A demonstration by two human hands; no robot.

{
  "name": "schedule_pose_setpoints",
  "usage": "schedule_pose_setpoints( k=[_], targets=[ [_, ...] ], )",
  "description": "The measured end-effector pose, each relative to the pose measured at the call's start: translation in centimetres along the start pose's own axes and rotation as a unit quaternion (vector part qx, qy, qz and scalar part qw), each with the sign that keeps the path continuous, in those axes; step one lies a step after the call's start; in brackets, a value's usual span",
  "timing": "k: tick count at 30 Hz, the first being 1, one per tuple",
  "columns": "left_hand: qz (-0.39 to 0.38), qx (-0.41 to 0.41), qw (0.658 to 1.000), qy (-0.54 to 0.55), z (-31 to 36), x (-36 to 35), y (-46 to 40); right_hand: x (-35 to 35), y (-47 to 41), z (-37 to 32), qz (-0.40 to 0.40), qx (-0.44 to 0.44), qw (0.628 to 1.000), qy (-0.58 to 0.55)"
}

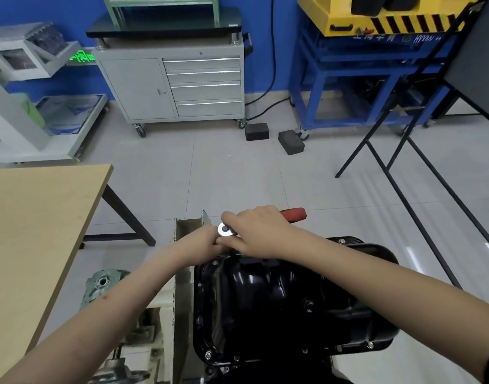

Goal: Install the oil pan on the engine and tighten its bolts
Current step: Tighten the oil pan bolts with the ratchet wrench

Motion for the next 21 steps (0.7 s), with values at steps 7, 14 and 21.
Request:
schedule_pose_setpoints(
  k=[7,14,21],
  targets=[
    [-0.018,0.004,1.0,0.012,-0.4,-0.3,0.0,-0.3,0.3,1.1,-0.037,-0.061,0.994,-0.083],
    [0.017,-0.047,0.995,0.091,2.2,1.6,0.0,2.5,-0.5,4.1,-0.006,-0.082,0.984,-0.155],
    [-0.001,-0.059,0.993,0.1,5.3,0.7,-1.6,3.1,0.6,6.6,-0.03,-0.099,0.984,-0.148]
  ],
)
Point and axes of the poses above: each hand's wrist, its own y-axis away from the middle knuckle, its own x-axis out of the back of the hand, z = x × y, the point moved 9 cm from there along -y, towards the middle knuckle, and after that the axes turned 11 degrees about y, right-handed, at the moved point
